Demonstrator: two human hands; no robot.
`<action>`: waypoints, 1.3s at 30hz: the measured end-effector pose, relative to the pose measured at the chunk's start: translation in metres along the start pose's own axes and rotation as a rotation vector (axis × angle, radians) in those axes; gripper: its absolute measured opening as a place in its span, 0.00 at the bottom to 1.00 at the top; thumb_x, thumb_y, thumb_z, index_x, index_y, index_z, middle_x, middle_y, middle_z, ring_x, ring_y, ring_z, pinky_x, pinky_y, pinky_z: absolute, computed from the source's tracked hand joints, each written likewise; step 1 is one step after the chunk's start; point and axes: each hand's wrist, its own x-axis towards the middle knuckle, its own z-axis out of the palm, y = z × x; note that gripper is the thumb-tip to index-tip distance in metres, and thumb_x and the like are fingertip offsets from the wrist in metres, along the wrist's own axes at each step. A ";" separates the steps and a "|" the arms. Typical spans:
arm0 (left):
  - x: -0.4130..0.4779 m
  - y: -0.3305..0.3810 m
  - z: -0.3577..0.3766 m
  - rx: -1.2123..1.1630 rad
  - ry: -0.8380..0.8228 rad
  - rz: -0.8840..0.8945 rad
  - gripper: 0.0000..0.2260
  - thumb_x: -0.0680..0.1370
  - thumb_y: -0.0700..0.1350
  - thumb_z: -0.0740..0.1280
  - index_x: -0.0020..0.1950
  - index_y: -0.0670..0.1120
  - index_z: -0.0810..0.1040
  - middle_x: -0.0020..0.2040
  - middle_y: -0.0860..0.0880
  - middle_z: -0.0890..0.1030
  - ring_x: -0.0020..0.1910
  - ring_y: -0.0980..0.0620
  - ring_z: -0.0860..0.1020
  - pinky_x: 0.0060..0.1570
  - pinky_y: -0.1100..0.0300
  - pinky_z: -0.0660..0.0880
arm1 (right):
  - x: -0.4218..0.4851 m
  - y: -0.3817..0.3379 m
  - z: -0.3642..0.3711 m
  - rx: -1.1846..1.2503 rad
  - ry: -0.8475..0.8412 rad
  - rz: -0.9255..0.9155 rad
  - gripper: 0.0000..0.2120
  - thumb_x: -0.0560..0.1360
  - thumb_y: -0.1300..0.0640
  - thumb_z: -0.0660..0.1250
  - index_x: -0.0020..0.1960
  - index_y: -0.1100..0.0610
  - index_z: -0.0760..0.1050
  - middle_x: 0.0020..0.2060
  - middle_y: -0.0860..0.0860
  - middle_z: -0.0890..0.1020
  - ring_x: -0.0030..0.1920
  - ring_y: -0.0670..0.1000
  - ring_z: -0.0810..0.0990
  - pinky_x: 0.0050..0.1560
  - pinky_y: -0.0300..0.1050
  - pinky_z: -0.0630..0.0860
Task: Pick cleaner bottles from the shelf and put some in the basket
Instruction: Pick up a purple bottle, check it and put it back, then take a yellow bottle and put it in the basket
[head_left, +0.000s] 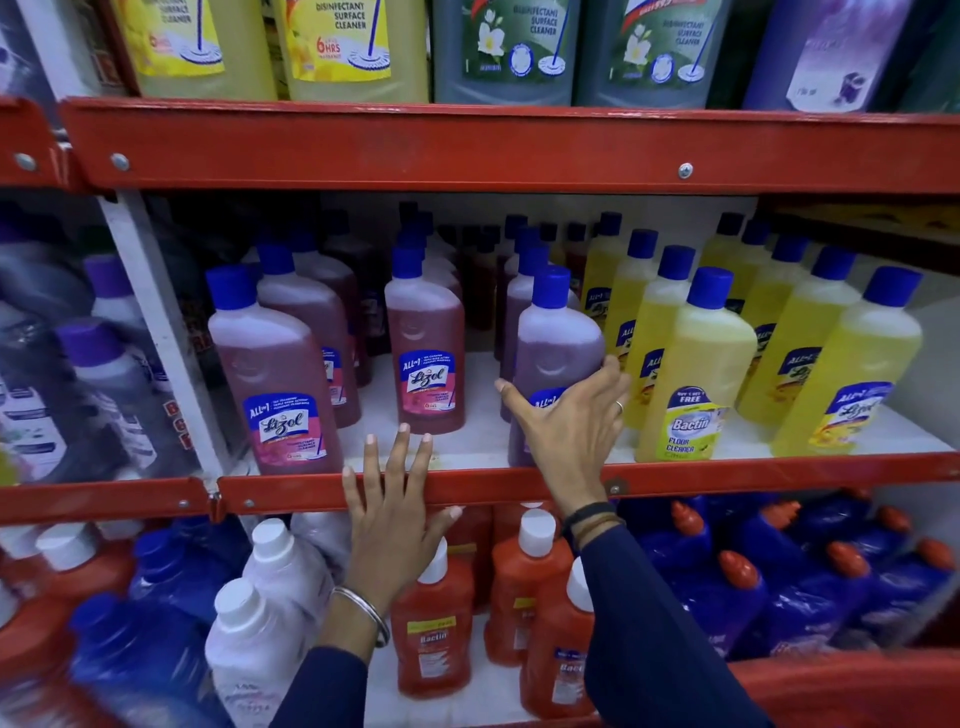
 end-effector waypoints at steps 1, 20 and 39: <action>0.000 0.001 0.000 -0.001 0.000 -0.004 0.38 0.73 0.61 0.64 0.75 0.51 0.49 0.77 0.49 0.47 0.74 0.44 0.39 0.67 0.39 0.38 | 0.000 0.000 0.000 -0.010 0.003 -0.002 0.53 0.57 0.32 0.74 0.68 0.62 0.57 0.61 0.61 0.69 0.62 0.64 0.69 0.58 0.60 0.70; 0.002 0.067 0.009 -0.009 -0.045 0.025 0.36 0.74 0.65 0.57 0.76 0.51 0.46 0.78 0.46 0.48 0.75 0.44 0.39 0.68 0.40 0.36 | 0.036 0.093 -0.072 0.047 0.232 -0.023 0.45 0.66 0.39 0.72 0.70 0.63 0.56 0.66 0.65 0.65 0.67 0.62 0.62 0.67 0.57 0.62; -0.002 0.075 0.008 -0.012 -0.052 0.014 0.38 0.73 0.65 0.60 0.75 0.50 0.46 0.78 0.48 0.50 0.74 0.48 0.39 0.70 0.37 0.42 | 0.061 0.063 -0.119 1.019 -0.318 0.044 0.38 0.56 0.57 0.69 0.66 0.56 0.67 0.52 0.52 0.81 0.51 0.53 0.80 0.50 0.52 0.78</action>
